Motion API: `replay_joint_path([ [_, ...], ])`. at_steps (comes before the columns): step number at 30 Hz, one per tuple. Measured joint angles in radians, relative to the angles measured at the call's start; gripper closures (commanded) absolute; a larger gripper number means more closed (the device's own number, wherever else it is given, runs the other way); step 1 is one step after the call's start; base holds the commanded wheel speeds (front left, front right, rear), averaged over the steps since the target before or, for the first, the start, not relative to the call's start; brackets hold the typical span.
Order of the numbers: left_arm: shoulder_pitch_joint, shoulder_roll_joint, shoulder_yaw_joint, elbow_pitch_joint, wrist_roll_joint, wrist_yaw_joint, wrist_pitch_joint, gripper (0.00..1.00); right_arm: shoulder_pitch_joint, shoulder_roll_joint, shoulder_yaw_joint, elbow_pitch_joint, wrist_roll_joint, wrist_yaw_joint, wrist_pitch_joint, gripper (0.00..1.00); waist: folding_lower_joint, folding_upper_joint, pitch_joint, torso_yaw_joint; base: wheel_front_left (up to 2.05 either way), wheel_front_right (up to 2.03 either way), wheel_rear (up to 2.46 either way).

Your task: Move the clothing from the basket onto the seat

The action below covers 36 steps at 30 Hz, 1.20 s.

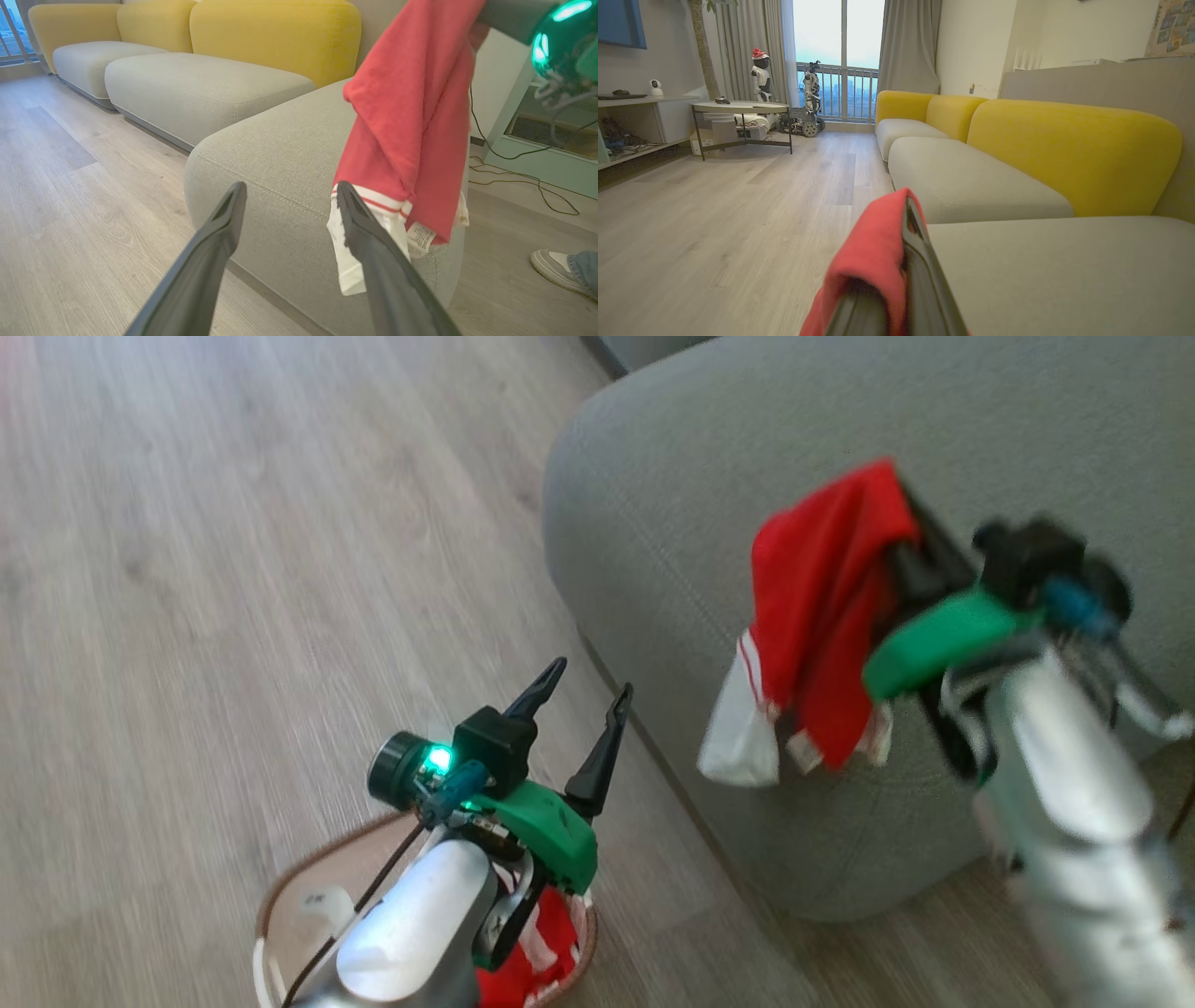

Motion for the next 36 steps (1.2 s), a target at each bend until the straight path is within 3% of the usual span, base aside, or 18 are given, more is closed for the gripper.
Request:
replay_joint_path([
  [11, -0.085, 0.057, 0.013, -0.071, 0.069, 0.019, 0.002, 0.0, -0.377, -0.078, -0.068, 0.132, 0.034, 0.0, -0.001, 1.0, 0.0001, 0.0, 0.172, 0.072, 0.0, 0.0, 0.0],
  [16, -0.142, 0.109, 0.029, -0.161, 0.103, 0.038, 0.052, 0.0, -0.593, -0.12, -0.151, 0.225, 0.072, 0.0, -0.005, 1.0, 0.0002, 0.0, 0.288, 0.112, 0.0, 0.0, 0.0],
  [23, -0.186, 0.166, 0.03, -0.305, 0.145, 0.065, 0.126, 0.0, -0.826, -0.212, -0.268, 0.385, 0.031, 0.0, -0.014, 1.0, 0.0004, 0.0, 0.451, 0.163, 0.0, 0.0, 0.0],
  [28, -0.192, 0.192, 0.026, -0.386, 0.167, 0.079, 0.163, 0.0, -0.907, -0.249, -0.336, 0.486, -0.034, 0.0, -0.023, 1.0, 0.0003, -0.0001, 0.555, 0.192, 0.0, 0.0, 0.0],
  [36, -0.202, 0.2, -0.004, -0.423, 0.183, 0.078, 0.185, 0.0, -0.885, -0.225, -0.46, 0.583, -0.133, 0.0, -0.03, 1.0, 0.0002, -0.0001, 0.672, 0.227, 0.0, 0.0, 0.0],
])
